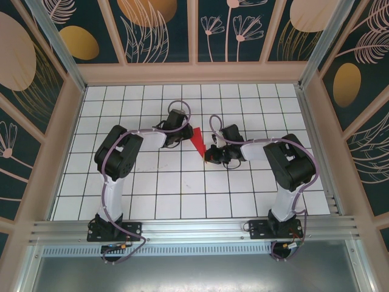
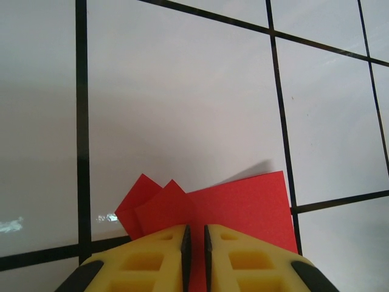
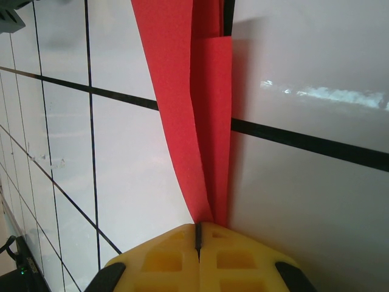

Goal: Fold a paper plane with a square sheet of paper (pick it up from the middle)
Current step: Fold the wing for the fifth time at the center of the table.

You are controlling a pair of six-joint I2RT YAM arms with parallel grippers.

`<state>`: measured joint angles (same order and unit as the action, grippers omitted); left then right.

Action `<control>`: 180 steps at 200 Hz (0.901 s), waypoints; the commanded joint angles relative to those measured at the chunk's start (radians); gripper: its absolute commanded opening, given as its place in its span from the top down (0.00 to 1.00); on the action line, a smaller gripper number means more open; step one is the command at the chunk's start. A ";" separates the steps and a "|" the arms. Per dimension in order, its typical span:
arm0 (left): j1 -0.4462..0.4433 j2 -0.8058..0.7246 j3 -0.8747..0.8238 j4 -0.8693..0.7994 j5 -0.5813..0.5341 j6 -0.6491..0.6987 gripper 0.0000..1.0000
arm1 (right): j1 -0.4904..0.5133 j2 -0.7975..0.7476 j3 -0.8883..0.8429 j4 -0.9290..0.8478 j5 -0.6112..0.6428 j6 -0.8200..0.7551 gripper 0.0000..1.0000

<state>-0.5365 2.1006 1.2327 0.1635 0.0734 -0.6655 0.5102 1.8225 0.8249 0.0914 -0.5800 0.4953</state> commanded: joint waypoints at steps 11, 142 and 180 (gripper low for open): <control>0.043 0.051 0.044 -0.054 -0.093 0.044 0.81 | 0.002 0.061 -0.069 -0.178 0.076 -0.027 1.00; 0.110 -0.224 -0.022 -0.137 -0.158 0.107 0.48 | 0.008 -0.251 0.052 -0.069 0.190 0.056 0.58; 0.032 -0.326 -0.072 -0.206 -0.207 0.088 0.32 | -0.040 -0.401 0.007 -0.130 0.454 0.085 0.34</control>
<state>-0.4461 1.8271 1.1934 0.0410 -0.0952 -0.5743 0.5083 1.4929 0.8368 0.0143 -0.3351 0.5507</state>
